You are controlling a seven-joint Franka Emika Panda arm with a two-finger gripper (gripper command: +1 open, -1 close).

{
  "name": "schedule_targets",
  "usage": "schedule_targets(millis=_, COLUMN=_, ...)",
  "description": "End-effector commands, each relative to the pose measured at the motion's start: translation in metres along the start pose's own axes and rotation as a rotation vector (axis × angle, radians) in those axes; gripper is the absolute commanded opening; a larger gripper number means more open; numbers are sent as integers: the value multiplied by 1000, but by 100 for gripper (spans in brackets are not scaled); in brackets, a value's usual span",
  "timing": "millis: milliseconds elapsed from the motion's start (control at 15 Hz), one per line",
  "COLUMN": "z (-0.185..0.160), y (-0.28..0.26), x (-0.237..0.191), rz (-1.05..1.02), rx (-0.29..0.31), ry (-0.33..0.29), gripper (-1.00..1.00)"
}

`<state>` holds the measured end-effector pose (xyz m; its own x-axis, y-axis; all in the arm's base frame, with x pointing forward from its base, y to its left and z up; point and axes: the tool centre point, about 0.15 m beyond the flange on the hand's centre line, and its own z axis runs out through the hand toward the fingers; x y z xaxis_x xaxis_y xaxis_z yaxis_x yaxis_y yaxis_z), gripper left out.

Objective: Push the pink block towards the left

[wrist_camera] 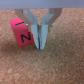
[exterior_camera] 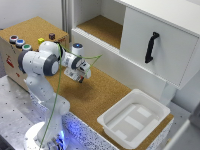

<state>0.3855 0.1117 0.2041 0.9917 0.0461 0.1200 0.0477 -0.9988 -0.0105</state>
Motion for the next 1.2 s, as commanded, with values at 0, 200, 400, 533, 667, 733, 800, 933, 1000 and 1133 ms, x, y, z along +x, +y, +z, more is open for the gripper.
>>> schedule_targets(millis=0, z=7, y=-5, x=30, rz=-49, rx=-51, ry=-15, gripper=-100)
schedule_targets(millis=200, z=12, y=-14, x=39, rz=-82, rx=-50, ry=-17, gripper=-100)
schedule_targets(millis=400, z=9, y=-35, x=42, rz=-148, rx=-38, ry=-25, gripper=-100)
schedule_targets(millis=533, z=11, y=-47, x=39, rz=-163, rx=-19, ry=-32, gripper=-100)
schedule_targets(millis=667, z=13, y=-60, x=38, rz=-179, rx=-6, ry=-37, gripper=-100)
schedule_targets(millis=733, z=13, y=-65, x=37, rz=-183, rx=-2, ry=-36, gripper=-100)
schedule_targets(millis=800, z=11, y=-69, x=36, rz=-177, rx=6, ry=-32, gripper=-100)
schedule_targets(millis=933, z=10, y=-77, x=32, rz=-168, rx=18, ry=-25, gripper=-100)
schedule_targets(millis=1000, z=9, y=-81, x=31, rz=-165, rx=22, ry=-22, gripper=-100)
schedule_targets(millis=1133, z=7, y=-89, x=28, rz=-164, rx=31, ry=-16, gripper=-100)
